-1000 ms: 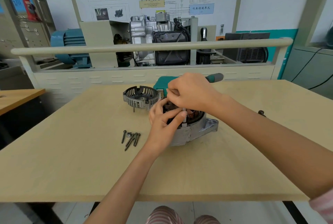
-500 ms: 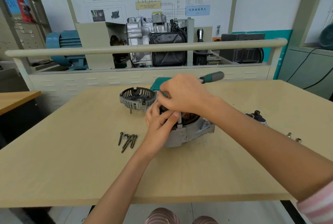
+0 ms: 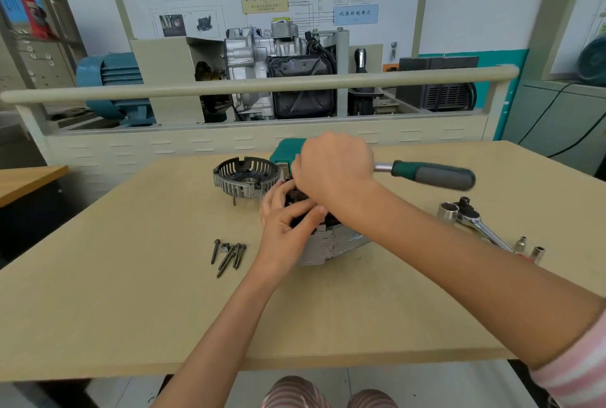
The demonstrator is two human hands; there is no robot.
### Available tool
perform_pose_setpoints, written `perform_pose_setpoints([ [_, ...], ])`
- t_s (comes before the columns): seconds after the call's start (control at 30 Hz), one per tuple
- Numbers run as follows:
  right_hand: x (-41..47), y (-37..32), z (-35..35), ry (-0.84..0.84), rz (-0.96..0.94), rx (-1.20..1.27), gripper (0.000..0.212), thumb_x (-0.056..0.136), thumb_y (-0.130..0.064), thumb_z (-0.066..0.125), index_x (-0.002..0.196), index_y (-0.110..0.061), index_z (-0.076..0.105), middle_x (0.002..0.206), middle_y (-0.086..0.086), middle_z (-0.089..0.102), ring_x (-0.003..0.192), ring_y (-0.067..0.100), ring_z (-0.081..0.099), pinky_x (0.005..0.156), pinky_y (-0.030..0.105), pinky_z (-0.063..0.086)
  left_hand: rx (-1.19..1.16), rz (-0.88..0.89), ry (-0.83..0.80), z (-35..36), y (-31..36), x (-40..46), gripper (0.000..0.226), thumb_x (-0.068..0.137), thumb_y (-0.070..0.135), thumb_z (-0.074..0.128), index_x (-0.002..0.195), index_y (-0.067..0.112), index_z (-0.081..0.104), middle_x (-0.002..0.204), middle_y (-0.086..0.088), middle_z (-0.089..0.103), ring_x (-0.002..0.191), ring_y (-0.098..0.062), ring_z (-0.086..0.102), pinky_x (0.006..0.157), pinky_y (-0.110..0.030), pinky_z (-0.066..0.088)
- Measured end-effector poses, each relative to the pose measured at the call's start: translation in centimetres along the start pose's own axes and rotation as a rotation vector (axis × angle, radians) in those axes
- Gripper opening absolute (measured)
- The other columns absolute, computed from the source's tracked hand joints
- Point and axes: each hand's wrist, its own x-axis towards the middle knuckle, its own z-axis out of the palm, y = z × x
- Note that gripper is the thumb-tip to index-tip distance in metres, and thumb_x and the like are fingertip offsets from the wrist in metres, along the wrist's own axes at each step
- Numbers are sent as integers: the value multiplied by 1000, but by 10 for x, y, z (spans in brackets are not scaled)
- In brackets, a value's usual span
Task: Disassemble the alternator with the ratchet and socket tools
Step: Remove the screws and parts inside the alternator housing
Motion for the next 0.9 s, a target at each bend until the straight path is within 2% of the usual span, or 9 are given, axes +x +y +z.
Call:
perform_pose_setpoints([
  [0.1, 1, 2, -2, 24, -161, 6, 39, 94, -28, 41, 59, -16, 31, 55, -2, 30, 46, 14, 29, 43, 25, 17, -12, -41, -57, -3, 2, -2, 23, 83, 43, 56, 66, 54, 67, 138, 17, 34, 134, 5, 8, 109, -27, 5],
  [0.23, 6, 13, -4, 3, -409, 98, 41, 93, -32, 44, 56, -19, 30, 52, -7, 30, 47, 11, 29, 43, 24, 16, -65, -60, -129, -10, 4, -3, 21, 81, 51, 47, 81, 61, 65, 127, 42, 20, 134, 8, -1, 114, -30, 0],
  [0.33, 8, 18, -4, -31, -507, 222, 46, 91, -33, 48, 52, -24, 26, 47, -9, 33, 44, 3, 28, 45, 26, 23, 2, 19, -142, -13, 3, 0, 23, 81, 47, 47, 96, 49, 65, 139, 20, 35, 142, -9, 9, 118, -40, 6],
  [0.4, 7, 18, -4, -35, -512, 261, 46, 90, -33, 50, 52, -23, 27, 46, -8, 33, 43, 4, 29, 45, 26, 25, -34, 20, -128, -16, 3, 2, 21, 80, 44, 52, 93, 45, 68, 132, 17, 44, 138, -12, 21, 117, -45, 14],
  [0.5, 4, 15, -6, -30, -476, 209, 45, 90, -37, 48, 52, -23, 27, 48, -8, 34, 44, 4, 29, 44, 25, 24, -148, 7, -110, -19, 2, 4, 16, 74, 40, 61, 83, 45, 73, 114, 29, 54, 132, -16, 34, 112, -50, 26],
  [0.6, 3, 5, -5, 10, -296, 52, 46, 93, -40, 40, 55, -17, 30, 53, -3, 32, 46, 11, 29, 43, 25, 18, -172, 24, -78, -17, 3, 7, 13, 71, 39, 67, 78, 49, 72, 107, 36, 58, 131, -17, 37, 111, -50, 28],
  [0.7, 2, -6, -4, 5, -118, -64, 33, 95, -30, 40, 65, -16, 38, 56, 0, 30, 53, 18, 36, 42, 24, 19, -176, 11, -30, -13, 3, 10, 14, 71, 26, 78, 74, 39, 75, 102, 26, 63, 127, -23, 44, 108, -51, 31],
  [0.8, 0, -8, -4, 0, -145, -115, 31, 92, -20, 44, 63, -16, 34, 57, 0, 30, 46, 16, 29, 42, 25, 19, -136, -20, -46, -15, 4, 11, 21, 77, 13, 74, 70, 33, 76, 102, 19, 63, 121, -22, 48, 106, -50, 34],
  [0.9, 3, 1, -6, -2, -283, -68, 27, 91, -21, 45, 67, -17, 36, 57, -2, 29, 48, 17, 33, 42, 25, 18, -63, -4, -143, -23, 4, 12, 10, 82, 26, 70, 79, 35, 75, 106, 23, 59, 127, -22, 41, 109, -50, 30],
])
